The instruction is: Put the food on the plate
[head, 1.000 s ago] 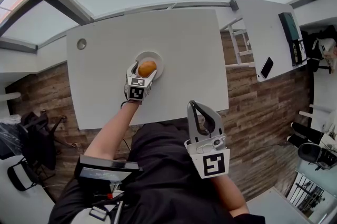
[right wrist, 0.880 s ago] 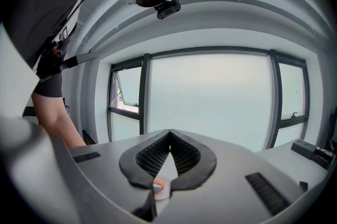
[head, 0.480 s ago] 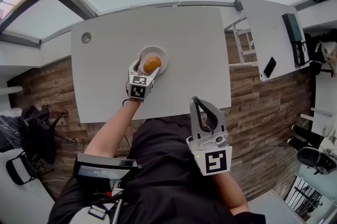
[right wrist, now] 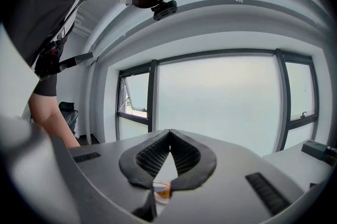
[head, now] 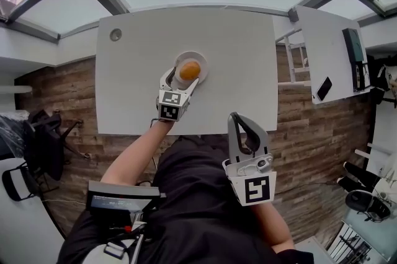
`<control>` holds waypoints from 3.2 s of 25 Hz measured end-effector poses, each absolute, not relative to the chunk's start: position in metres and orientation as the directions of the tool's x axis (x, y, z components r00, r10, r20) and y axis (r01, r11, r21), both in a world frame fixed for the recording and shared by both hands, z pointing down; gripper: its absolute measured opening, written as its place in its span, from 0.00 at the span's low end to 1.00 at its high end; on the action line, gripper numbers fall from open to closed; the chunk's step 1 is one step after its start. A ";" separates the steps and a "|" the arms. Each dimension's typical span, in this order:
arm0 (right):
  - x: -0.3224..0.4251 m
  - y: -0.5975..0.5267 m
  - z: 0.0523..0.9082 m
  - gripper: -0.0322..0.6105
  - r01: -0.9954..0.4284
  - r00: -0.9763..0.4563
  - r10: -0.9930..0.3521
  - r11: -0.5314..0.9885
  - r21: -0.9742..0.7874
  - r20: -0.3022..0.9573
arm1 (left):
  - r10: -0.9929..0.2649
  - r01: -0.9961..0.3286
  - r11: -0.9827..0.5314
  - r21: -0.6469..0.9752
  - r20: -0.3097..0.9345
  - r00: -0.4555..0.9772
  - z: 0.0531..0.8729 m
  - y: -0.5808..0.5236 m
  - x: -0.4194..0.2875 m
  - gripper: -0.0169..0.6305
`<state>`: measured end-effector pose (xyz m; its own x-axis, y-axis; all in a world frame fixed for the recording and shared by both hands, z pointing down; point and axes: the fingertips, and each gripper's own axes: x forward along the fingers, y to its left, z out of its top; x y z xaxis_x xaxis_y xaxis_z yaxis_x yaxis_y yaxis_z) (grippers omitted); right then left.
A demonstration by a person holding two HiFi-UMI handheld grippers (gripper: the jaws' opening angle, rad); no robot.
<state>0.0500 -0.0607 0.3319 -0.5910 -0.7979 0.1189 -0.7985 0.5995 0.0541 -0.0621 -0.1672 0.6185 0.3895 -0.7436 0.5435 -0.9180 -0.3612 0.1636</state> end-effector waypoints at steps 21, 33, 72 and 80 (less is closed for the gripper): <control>0.045 -0.058 0.328 0.06 -0.730 -0.683 -0.728 0.683 -0.027 0.064 | -0.913 -0.969 -0.140 0.203 0.352 0.205 0.488 -0.091 -0.069 0.60; 0.028 -0.050 0.321 0.06 -0.668 -0.744 -0.667 0.744 -0.023 0.037 | -0.963 -0.979 -0.088 0.184 0.234 0.131 0.407 -0.051 -0.068 0.60; -0.007 -0.019 0.314 0.06 -0.618 -0.784 -0.621 0.784 0.061 0.029 | -0.988 -0.988 -0.106 0.114 0.100 0.118 0.369 -0.011 -0.075 0.04; -0.003 -0.018 0.314 0.06 -0.633 -0.772 -0.635 0.772 0.060 0.029 | -0.981 -0.981 -0.141 0.134 0.112 0.156 0.372 -0.011 -0.067 0.04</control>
<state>-0.0028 -0.0175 0.3141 -0.7716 -0.6354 0.0294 -0.6332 0.7717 0.0595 -0.0667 -0.0109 0.3715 0.1565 -0.9813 0.1124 -0.9809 -0.1411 0.1339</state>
